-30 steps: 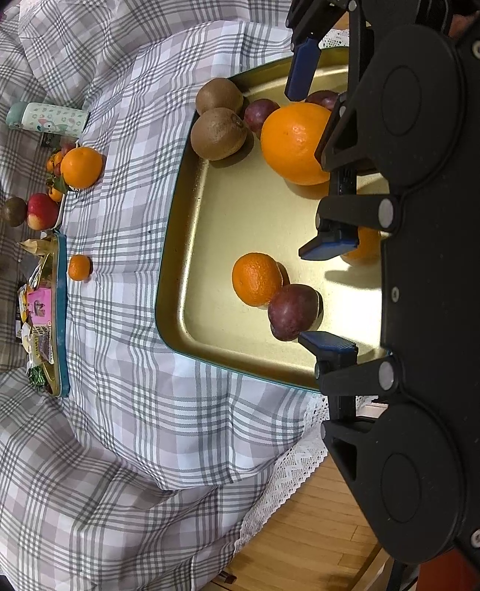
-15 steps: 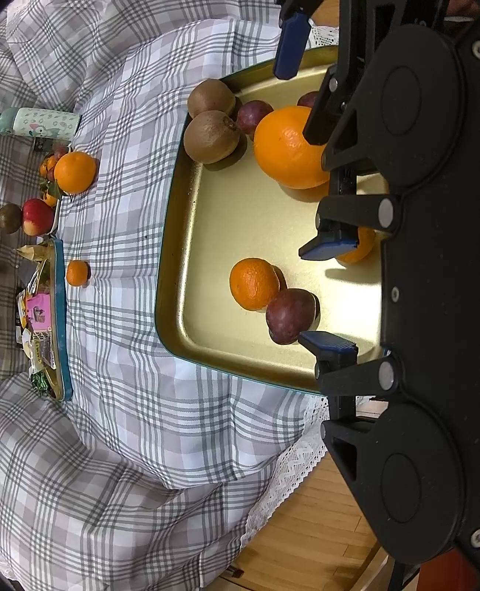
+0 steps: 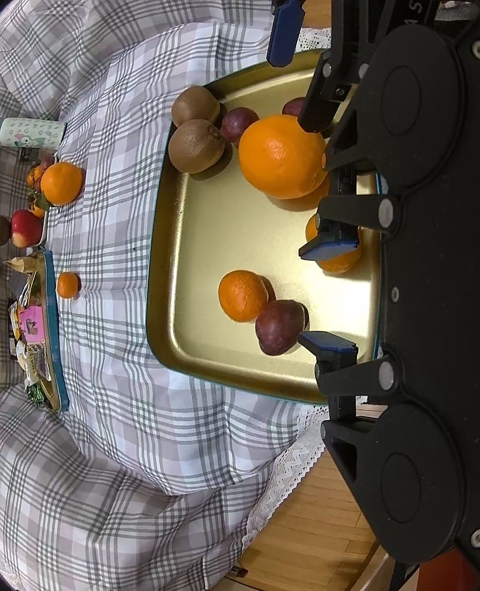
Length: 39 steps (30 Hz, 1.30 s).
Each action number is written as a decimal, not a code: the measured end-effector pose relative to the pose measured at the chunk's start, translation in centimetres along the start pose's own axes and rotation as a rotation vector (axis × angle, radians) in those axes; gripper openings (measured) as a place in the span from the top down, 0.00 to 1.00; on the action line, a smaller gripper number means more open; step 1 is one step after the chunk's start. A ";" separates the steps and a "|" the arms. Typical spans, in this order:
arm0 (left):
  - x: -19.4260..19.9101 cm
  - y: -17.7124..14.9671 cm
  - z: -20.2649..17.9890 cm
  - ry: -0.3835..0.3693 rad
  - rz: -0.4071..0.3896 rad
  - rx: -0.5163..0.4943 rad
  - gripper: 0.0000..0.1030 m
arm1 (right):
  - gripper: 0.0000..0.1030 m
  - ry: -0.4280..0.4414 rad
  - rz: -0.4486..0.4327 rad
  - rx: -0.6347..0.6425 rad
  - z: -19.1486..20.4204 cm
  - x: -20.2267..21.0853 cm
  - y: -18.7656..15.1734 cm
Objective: Organize fruits
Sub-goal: 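Lift both open tools out of the gold tray toward the loose fruit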
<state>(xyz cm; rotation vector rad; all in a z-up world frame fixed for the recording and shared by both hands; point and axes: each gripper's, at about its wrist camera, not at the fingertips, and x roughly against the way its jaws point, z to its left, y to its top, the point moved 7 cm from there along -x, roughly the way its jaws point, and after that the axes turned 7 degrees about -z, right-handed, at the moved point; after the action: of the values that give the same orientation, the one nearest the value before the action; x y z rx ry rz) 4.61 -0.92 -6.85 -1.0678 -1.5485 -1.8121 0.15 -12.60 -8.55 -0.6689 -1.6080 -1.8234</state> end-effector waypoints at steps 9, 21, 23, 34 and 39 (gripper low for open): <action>-0.2 -0.2 -0.2 0.004 0.029 -0.015 0.52 | 0.28 -0.046 0.056 -0.050 -1.3 -0.2 -0.6; -0.7 0.7 0.2 -0.012 0.083 -0.010 0.52 | 0.28 -0.033 0.121 -0.150 -2.9 -0.9 -0.9; -0.8 0.9 0.2 -0.006 0.085 -0.014 0.52 | 0.28 -0.028 0.132 -0.167 -3.1 -1.1 -0.9; -1.3 2.1 -0.3 -0.004 0.110 -0.021 0.52 | 0.28 -0.010 0.161 -0.210 -3.7 -1.7 -0.3; -1.6 2.6 -0.8 -0.007 0.120 -0.034 0.52 | 0.28 -0.015 0.166 -0.230 -4.3 -1.8 -0.2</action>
<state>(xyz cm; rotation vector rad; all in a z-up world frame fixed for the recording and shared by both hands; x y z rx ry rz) 7.40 -2.37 -6.80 -1.1590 -1.4310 -1.7604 1.35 -16.62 -10.52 -0.8923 -1.3199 -1.8984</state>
